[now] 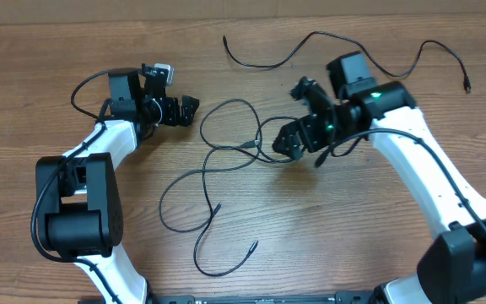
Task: Untangle cables
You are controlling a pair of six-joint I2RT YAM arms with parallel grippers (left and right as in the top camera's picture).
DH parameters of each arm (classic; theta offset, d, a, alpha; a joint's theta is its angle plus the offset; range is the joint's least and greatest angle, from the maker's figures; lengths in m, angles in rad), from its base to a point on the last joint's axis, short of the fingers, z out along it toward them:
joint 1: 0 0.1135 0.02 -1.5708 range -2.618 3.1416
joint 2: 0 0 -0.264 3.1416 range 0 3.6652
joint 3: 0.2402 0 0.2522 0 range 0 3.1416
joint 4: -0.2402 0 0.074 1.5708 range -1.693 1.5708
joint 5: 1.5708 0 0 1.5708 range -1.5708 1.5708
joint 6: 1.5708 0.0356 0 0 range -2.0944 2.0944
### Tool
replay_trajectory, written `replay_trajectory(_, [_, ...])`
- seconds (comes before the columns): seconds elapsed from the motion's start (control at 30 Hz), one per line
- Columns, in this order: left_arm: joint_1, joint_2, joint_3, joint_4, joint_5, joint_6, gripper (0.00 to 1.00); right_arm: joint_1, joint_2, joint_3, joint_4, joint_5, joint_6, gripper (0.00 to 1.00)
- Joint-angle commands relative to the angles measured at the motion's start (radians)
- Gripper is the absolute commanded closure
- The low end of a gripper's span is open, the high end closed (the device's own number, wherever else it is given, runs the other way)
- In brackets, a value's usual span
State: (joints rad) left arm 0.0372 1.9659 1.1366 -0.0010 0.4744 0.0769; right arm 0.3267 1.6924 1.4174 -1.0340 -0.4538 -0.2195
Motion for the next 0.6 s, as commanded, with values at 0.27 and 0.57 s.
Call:
replay_trajectory(0.27, [0.002,0.008,0.012,-0.003,-0.011,-0.01,0.0,0.128,0.122,0.001,0.203,0.017,-0.068,0.04])
replay_trajectory(0.57, [0.002,0.008,0.012,-0.003,-0.011,-0.01,0.0,0.184,0.224,0.001,0.311,0.016,-0.28,0.12])
